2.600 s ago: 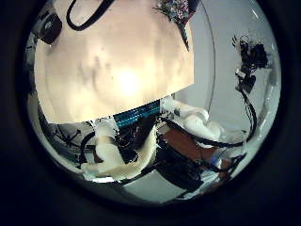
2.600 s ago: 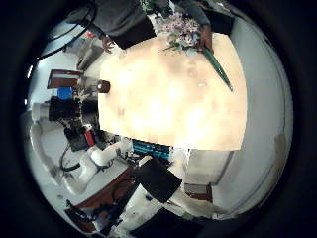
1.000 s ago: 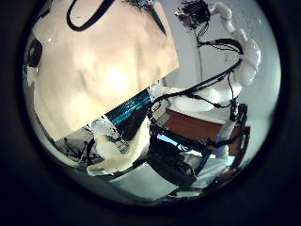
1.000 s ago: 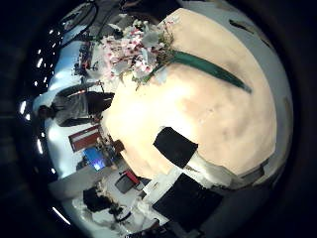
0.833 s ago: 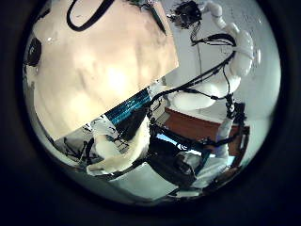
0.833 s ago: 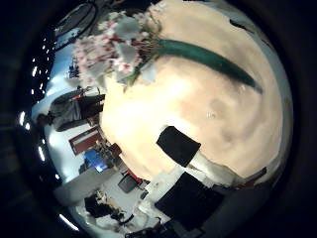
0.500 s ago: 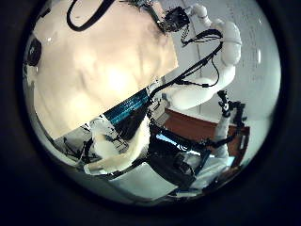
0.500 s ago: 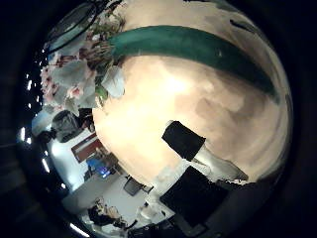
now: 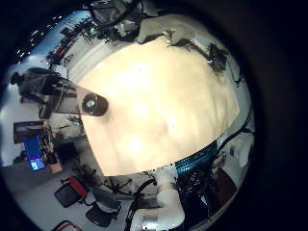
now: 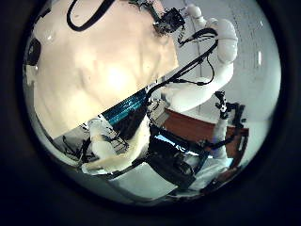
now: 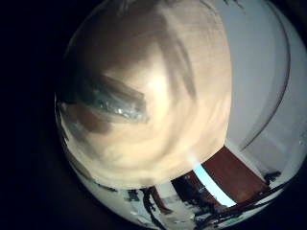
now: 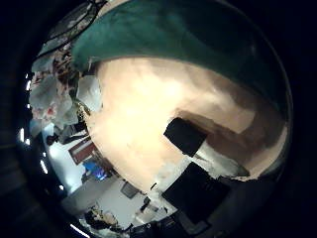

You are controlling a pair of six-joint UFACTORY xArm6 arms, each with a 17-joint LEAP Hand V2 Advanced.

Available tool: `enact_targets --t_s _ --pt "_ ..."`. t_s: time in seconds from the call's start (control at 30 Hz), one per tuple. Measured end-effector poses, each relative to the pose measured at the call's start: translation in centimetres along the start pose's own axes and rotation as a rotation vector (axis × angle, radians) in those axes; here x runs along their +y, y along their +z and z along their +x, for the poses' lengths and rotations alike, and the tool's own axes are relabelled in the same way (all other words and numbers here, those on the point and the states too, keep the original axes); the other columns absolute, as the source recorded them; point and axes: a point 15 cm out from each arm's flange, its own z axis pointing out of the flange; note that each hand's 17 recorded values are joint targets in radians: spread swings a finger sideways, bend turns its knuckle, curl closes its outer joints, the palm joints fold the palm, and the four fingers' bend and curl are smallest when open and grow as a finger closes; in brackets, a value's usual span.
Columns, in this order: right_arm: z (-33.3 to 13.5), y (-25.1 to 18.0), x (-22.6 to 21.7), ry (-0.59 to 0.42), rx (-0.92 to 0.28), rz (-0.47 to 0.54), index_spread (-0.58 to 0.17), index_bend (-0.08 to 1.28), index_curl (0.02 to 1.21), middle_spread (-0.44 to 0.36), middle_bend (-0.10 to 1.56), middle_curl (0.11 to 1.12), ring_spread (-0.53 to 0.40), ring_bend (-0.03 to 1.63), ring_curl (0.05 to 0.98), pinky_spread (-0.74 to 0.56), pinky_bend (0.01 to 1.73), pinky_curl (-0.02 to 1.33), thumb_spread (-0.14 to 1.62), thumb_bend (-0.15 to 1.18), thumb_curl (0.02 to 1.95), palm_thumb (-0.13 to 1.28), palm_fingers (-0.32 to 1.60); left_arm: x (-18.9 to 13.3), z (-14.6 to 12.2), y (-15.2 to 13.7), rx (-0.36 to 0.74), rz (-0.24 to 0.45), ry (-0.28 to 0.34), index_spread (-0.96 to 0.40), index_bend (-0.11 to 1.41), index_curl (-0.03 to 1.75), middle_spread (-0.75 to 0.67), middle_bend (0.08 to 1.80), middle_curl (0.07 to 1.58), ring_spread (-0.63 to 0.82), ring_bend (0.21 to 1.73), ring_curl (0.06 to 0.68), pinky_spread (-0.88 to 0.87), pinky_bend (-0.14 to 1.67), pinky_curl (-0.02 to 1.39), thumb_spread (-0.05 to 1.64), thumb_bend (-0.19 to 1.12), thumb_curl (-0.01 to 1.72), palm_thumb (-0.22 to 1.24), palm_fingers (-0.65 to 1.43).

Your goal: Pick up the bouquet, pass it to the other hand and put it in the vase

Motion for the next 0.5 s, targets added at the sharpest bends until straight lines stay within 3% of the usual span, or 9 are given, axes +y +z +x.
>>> enact_targets --t_s 0.13,0.3,0.43,0.5 --pt "-0.14 -0.01 -0.01 -0.002 0.001 0.002 -0.144 0.19 0.38 0.07 0.4 0.4 0.002 0.77 0.228 0.27 0.44 0.16 1.05 -0.02 0.39 0.54 0.46 -0.1 -0.03 -0.07 -0.001 0.003 0.001 0.0 0.18 0.35 0.27 0.19 0.33 0.51 0.47 0.191 0.6 0.37 0.14 1.07 -0.02 0.31 0.28 0.18" --pt "-0.3 0.05 0.03 -0.015 0.004 0.001 -0.198 0.24 0.4 -0.002 0.48 0.43 -0.082 0.86 0.246 0.18 0.43 0.13 1.03 -0.02 0.41 0.6 0.71 -0.07 0.08 -0.12 0.002 0.003 0.002 0.0 0.18 0.36 0.27 0.19 0.33 0.51 0.47 0.191 0.6 0.37 0.14 1.07 -0.02 0.31 0.28 0.18" --pt "-0.24 -0.14 0.11 -0.029 0.026 0.004 -0.269 0.36 0.44 -0.08 0.6 0.47 -0.178 0.94 0.278 -0.05 0.55 0.12 1.0 0.0 0.43 0.69 1.23 -0.16 0.12 -0.31 0.001 0.009 0.006 0.0 0.18 0.36 0.27 0.19 0.33 0.51 0.47 0.192 0.6 0.37 0.14 1.07 -0.02 0.31 0.28 0.18" --pt "-0.22 -0.44 0.35 -0.043 0.048 0.005 -0.289 0.41 0.49 -0.108 0.65 0.5 -0.204 0.97 0.313 -0.17 0.64 0.15 0.98 -0.01 0.44 0.72 1.23 -0.08 0.08 -0.45 -0.001 0.01 0.005 0.0 0.18 0.36 0.27 0.19 0.33 0.51 0.47 0.192 0.6 0.37 0.14 1.07 -0.02 0.31 0.28 0.18"
